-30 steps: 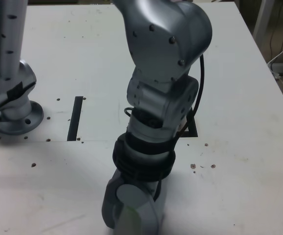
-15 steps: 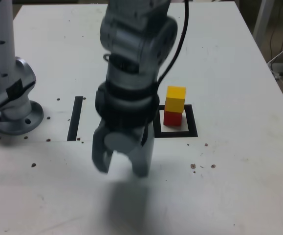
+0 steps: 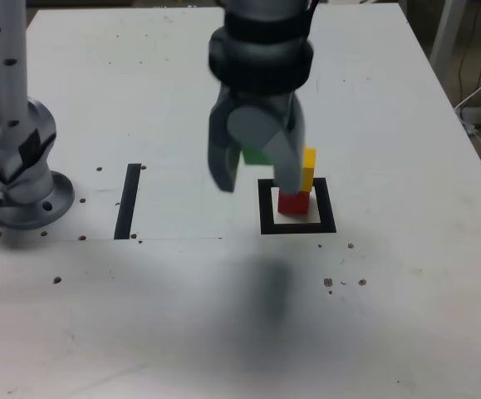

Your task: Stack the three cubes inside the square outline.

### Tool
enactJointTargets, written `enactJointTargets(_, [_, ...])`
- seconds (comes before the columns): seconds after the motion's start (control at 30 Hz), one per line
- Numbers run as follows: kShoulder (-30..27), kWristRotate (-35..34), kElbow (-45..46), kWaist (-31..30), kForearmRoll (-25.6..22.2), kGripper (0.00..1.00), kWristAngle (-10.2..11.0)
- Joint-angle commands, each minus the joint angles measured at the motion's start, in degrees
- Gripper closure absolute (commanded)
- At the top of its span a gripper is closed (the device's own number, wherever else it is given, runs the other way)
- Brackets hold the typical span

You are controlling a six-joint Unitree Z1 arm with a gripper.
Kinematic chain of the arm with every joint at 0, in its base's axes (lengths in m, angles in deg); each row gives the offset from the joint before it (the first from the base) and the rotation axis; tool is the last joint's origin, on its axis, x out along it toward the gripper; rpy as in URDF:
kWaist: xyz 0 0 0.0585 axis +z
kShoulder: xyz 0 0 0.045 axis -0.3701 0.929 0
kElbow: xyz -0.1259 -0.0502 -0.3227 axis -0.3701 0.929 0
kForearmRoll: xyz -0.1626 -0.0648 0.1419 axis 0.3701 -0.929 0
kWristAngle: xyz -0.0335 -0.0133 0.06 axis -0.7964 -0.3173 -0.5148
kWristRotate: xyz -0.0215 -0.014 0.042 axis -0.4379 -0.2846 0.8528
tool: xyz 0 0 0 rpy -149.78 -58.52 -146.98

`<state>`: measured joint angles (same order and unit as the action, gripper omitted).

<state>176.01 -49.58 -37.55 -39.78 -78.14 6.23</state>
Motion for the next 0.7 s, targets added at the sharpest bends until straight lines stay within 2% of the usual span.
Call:
enactJointTargets(0.0, [-0.1, 1.6, -1.3, 1.8, -0.5, 0.72, 0.1])
enactJointTargets(0.2, [1.1, 5.0, -4.0, 5.5, -1.5, 0.72, -0.2])
enactJointTargets(0.67, [6.2, 8.7, -6.4, 9.3, -1.1, 0.72, -1.4])
